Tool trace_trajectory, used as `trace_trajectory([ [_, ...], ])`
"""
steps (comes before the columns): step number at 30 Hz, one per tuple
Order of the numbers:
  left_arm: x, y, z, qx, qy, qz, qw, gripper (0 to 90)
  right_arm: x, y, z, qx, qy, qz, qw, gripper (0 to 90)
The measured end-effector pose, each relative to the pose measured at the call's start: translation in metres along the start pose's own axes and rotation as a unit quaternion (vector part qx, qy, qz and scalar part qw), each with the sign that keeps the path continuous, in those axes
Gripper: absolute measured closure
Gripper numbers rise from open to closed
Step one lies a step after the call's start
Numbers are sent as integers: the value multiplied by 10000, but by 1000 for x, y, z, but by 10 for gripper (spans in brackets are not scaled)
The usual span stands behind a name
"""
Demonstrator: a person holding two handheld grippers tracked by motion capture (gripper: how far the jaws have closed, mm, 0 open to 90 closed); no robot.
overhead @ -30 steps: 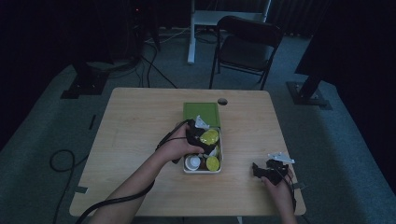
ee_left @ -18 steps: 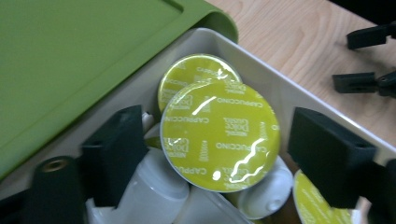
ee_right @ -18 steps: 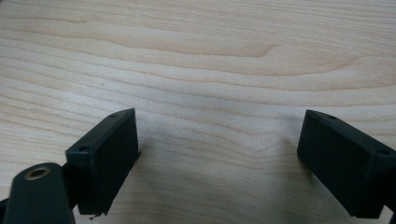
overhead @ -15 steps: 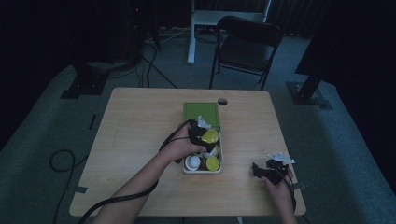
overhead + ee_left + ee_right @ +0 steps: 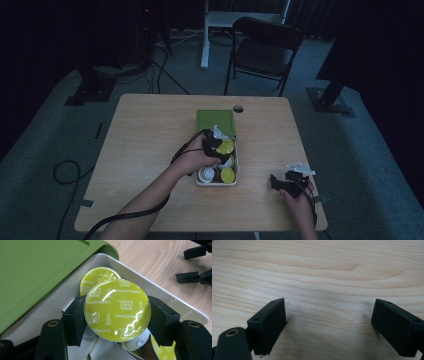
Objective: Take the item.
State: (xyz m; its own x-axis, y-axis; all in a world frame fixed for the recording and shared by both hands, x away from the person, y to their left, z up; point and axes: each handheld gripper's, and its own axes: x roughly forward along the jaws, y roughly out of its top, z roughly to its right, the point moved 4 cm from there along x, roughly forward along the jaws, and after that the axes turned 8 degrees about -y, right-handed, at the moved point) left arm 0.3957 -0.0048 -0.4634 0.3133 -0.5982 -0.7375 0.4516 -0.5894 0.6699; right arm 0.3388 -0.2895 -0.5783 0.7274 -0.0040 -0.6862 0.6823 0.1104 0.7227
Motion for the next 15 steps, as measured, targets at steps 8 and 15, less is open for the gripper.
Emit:
trace_trajectory([
  [8,-11,3,4,43,-11,127,9999,378,0,0,0,-8,-1,4,10000,120],
  [15,-22,2,3,55,60,229,9997,377,0,0,0,-4,0,2,10000,120],
])
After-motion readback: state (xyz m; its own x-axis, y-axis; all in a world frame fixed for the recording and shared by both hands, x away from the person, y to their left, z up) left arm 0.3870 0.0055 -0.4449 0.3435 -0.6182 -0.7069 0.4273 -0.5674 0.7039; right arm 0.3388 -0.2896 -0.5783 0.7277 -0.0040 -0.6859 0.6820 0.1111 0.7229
